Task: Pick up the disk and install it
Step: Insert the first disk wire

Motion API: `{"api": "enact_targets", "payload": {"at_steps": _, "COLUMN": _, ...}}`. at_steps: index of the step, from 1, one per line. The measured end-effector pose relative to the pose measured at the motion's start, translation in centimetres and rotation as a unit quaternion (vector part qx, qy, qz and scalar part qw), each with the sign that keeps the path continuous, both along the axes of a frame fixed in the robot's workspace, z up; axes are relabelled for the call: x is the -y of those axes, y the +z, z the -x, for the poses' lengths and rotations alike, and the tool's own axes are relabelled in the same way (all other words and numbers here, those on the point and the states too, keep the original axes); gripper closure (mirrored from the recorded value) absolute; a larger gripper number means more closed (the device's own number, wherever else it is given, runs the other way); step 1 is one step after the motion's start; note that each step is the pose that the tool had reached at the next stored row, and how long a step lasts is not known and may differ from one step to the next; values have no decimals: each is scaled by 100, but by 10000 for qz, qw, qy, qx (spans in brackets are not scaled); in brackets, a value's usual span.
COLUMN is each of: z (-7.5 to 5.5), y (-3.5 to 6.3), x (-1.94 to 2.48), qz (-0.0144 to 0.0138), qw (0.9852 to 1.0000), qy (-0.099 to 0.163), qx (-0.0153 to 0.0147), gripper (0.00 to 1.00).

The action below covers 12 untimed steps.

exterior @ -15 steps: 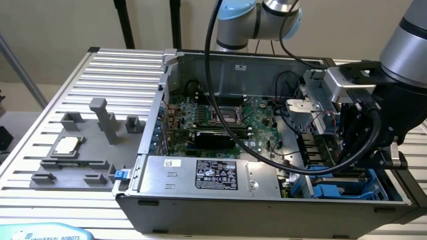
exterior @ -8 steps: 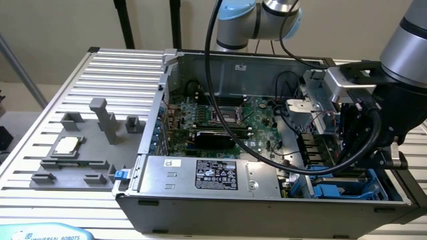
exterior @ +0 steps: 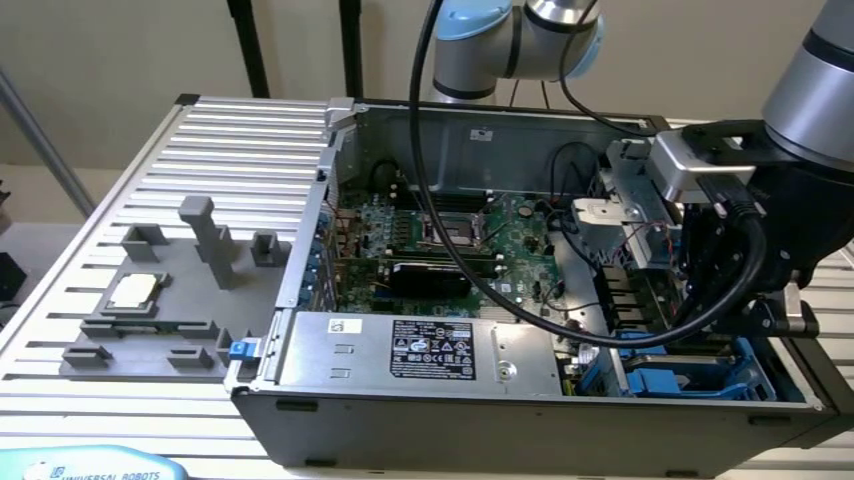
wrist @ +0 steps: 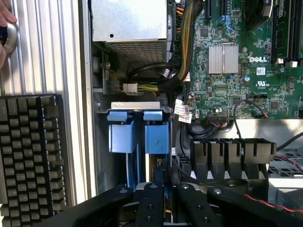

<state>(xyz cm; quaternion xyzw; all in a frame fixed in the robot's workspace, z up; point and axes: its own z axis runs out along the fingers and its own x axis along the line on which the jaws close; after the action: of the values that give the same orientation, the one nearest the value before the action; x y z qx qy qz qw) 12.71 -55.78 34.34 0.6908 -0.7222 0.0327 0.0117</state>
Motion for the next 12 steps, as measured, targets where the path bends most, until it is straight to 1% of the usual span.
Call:
{"api": "enact_targets", "payload": {"at_steps": 4, "z": 0, "y": -25, "x": 4, "qz": 2, "qw": 10000, "qy": 0, "qx": 0, "gripper": 84}}
{"api": "enact_targets", "payload": {"at_steps": 12, "z": 0, "y": -30, "x": 5, "qz": -2, "qw": 10000, "qy": 0, "qx": 0, "gripper": 84}}
